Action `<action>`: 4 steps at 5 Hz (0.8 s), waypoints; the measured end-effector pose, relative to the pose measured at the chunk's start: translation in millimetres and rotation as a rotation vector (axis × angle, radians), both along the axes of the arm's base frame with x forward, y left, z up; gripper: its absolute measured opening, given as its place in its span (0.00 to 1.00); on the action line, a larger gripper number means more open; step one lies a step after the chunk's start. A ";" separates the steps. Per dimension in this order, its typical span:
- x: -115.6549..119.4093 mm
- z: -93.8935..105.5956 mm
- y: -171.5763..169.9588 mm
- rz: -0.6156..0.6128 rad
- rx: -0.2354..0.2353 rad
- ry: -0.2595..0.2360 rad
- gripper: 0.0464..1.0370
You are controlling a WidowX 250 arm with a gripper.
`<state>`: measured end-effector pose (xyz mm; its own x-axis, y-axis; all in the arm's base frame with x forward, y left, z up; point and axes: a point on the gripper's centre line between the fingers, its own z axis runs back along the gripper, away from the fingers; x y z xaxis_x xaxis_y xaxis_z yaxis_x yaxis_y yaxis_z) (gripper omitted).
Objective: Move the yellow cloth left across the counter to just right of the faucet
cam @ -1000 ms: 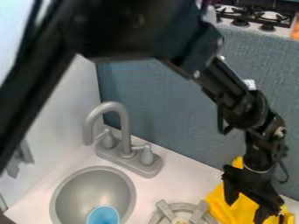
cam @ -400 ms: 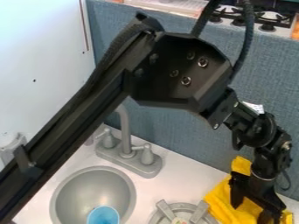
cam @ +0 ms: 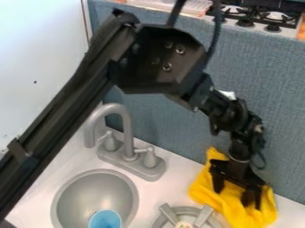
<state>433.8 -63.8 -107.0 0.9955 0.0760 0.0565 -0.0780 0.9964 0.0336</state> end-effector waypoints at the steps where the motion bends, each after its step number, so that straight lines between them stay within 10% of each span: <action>1: -13.3 -0.6 45.9 0.165 0.015 0.037 0.96; 3: -58.9 2.4 102.7 0.283 0.027 0.112 0.96; 4: -54.7 17.0 99.7 0.278 -0.050 0.050 0.96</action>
